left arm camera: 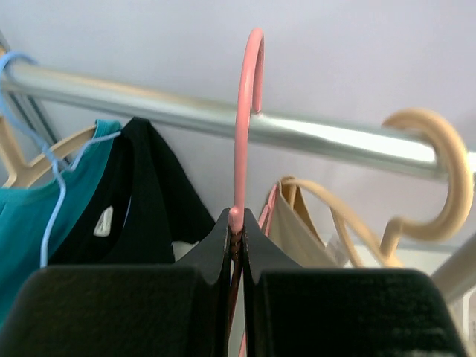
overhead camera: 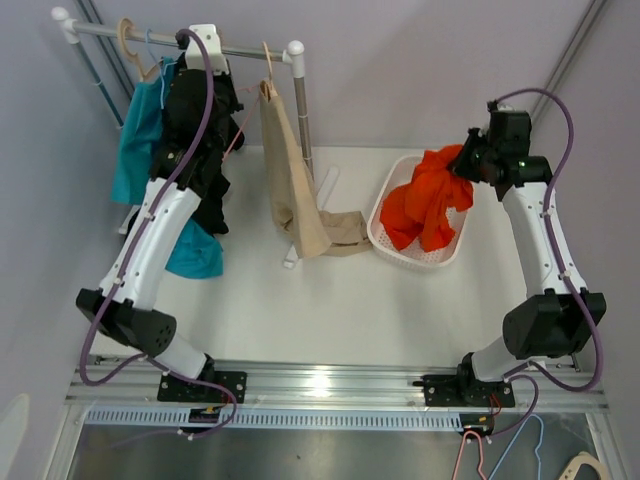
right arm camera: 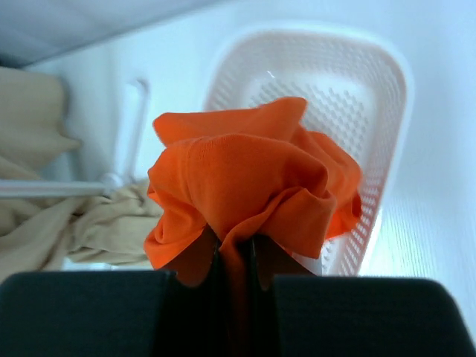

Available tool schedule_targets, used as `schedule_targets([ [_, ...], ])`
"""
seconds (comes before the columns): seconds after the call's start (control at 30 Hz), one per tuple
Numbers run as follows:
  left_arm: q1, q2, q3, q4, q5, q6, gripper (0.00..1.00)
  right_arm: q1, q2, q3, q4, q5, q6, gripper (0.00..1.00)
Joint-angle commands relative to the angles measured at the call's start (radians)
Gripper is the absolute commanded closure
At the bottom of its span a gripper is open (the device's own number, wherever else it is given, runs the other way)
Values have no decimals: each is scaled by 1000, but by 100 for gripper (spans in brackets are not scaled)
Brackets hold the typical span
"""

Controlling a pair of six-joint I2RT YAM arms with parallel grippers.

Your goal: Remove the t-shirt from the hanger

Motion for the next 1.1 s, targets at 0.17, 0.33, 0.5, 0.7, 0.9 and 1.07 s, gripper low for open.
schedule_targets([
  [0.17, 13, 141, 225, 67, -36, 41, 99, -97, 32, -85, 92, -69, 15, 1],
  [0.33, 26, 202, 297, 90, -82, 99, 99, -98, -31, -162, 163, -131, 18, 0],
  [0.5, 80, 290, 386, 3, -30, 61, 99, -100, -76, -188, 193, -174, 15, 1],
  [0.7, 152, 276, 339, -62, 136, -100, 95, -98, -97, -214, 222, -219, 15, 1],
  [0.9, 158, 215, 296, -72, 231, -112, 56, -94, -103, -229, 232, -251, 10, 1],
  [1.07, 154, 77, 166, -99, 233, -166, 3, -89, -106, -246, 248, -265, 16, 0],
])
